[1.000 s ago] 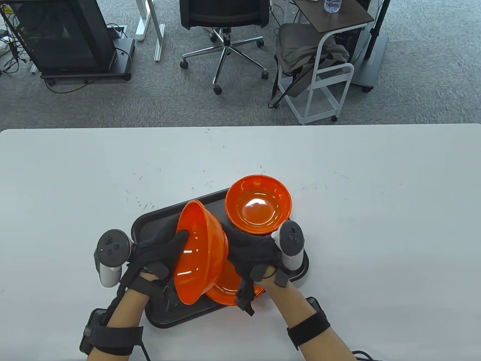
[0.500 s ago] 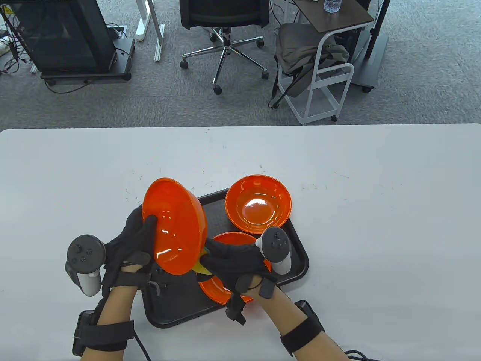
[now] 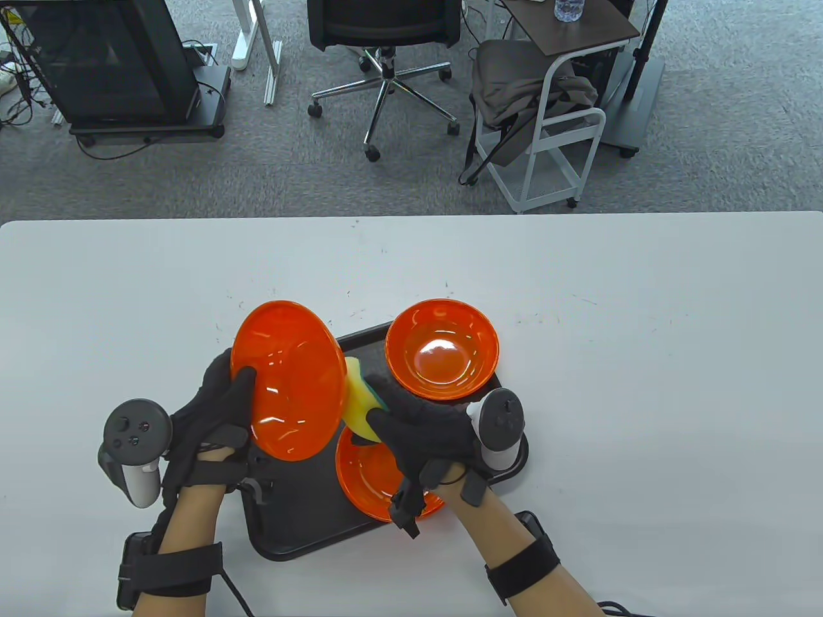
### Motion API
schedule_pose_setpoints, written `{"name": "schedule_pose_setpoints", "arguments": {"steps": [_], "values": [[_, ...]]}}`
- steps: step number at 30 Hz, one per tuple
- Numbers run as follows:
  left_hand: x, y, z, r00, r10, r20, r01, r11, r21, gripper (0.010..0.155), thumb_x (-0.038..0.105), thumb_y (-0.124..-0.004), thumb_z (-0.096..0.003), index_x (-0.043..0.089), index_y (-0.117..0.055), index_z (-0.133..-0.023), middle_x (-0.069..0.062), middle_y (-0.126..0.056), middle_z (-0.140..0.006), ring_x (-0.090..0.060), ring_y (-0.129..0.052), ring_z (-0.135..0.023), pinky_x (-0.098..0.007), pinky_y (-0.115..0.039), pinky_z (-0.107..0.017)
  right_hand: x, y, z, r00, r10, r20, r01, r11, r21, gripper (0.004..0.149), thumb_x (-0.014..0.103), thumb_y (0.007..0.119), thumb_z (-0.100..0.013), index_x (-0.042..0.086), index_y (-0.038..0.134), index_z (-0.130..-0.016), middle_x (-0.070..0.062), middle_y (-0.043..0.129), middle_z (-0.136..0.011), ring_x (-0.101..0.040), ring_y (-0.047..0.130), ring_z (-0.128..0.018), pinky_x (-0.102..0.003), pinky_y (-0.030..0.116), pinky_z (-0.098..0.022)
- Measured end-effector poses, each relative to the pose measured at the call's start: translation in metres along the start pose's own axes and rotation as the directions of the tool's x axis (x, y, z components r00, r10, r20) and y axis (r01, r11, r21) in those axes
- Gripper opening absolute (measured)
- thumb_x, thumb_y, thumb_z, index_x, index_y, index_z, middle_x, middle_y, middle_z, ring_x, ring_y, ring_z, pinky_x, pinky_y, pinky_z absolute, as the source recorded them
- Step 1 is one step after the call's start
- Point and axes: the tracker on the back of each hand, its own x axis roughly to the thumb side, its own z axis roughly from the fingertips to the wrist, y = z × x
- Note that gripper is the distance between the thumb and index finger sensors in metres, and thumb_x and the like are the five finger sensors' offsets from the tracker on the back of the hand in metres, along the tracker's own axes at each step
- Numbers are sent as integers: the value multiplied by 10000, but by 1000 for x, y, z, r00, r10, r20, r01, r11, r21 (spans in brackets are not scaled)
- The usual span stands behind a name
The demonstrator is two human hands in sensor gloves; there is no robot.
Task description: Wipe bowl with sponge
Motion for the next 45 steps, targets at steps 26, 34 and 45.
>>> {"name": "schedule_pose_setpoints", "arguments": {"steps": [26, 34, 45], "values": [[16, -27, 3, 982, 174, 69, -160, 972, -172, 549, 505, -746, -531, 106, -721, -906, 92, -986, -291, -17, -910, 19, -262, -896, -32, -10, 10, 0, 997, -16, -81, 26, 992, 122, 496, 292, 753, -550, 69, 585, -959, -271, 840, -864, -321, 1011, -561, -592, 767, -484], [5, -17, -1, 990, 140, 24, -135, 982, -133, 553, 507, -749, -530, 110, -721, -913, 95, -988, -293, -19, -912, 17, -263, -897, -34, -9, 5, -1, 994, -73, -83, 81, 991, 105, 496, 293, 760, -548, 61, 593, -953, -276, 849, -850, -319, 1016, -547, -588, 771, -481], [5, -35, 2, 987, 158, -21, -159, 958, -240, 561, 509, -740, -534, 105, -705, -921, 101, -991, -297, -10, -916, 19, -255, -902, -27, -10, -2, 3, 993, -90, -71, 89, 996, -14, 499, 298, 754, -553, 63, 582, -958, -262, 850, -856, -311, 1017, -548, -582, 772, -482]]}}
